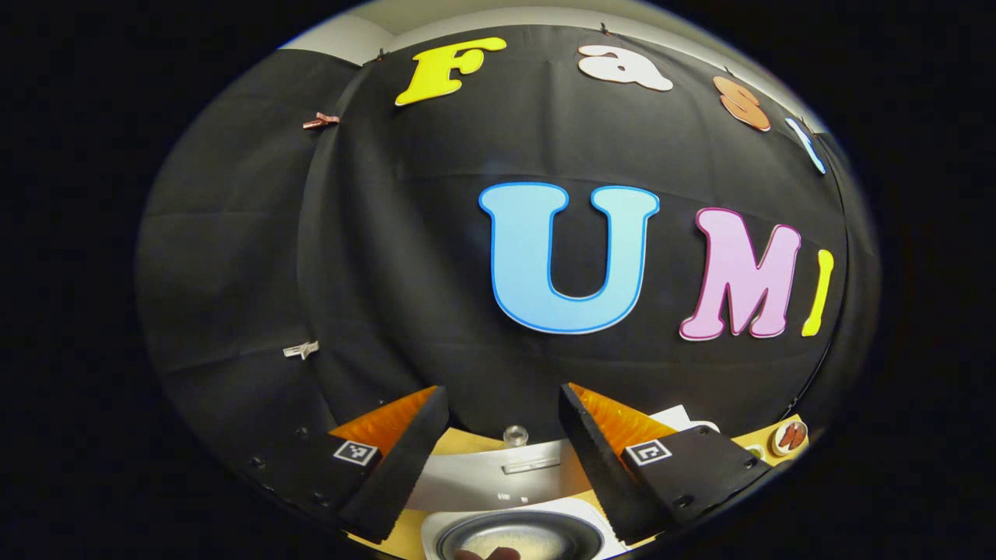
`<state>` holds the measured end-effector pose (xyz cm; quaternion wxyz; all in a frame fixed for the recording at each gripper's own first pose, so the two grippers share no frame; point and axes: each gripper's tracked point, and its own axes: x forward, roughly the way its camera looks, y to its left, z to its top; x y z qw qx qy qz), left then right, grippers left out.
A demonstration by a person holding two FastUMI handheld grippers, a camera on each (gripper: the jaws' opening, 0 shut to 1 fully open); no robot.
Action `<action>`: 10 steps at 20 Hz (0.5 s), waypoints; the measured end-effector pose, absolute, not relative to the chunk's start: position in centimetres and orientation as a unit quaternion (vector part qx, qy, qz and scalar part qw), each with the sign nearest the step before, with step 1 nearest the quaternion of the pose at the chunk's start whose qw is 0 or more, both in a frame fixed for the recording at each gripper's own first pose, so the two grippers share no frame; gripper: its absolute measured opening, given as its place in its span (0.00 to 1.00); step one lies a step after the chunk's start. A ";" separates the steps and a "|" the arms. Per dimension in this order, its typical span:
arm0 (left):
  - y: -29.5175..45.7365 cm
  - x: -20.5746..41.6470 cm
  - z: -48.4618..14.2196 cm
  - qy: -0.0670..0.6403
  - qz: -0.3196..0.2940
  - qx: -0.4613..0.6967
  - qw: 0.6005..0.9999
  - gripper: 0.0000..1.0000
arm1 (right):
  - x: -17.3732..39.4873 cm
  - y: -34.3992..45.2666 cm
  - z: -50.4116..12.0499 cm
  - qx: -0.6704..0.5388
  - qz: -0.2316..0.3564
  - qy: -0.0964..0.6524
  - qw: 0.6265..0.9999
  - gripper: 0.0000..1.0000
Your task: Close the left gripper, press the button to open the rice cooker; take a wooden spoon from the chopstick holder with the right hand, scoop a spoonful of rice and pour it into the rice cooker, then put the wooden spoon back into the chopstick holder.
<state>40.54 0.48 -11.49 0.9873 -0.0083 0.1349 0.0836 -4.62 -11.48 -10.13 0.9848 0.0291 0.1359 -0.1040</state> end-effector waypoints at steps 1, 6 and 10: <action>0.0 39.0 -12.0 0.141 0.081 -0.010 0.987 0.99 | -4.3 -11.2 -9.9 0.029 -0.096 0.134 0.986 0.98; -2.6 32.0 -15.8 0.160 0.079 -0.033 0.983 0.98 | -2.5 -10.6 -9.2 0.032 -0.052 0.128 0.990 0.98; -3.9 28.4 -19.4 0.186 0.082 -0.052 0.978 0.93 | -2.2 -10.5 -9.7 0.039 -0.039 0.135 0.989 0.98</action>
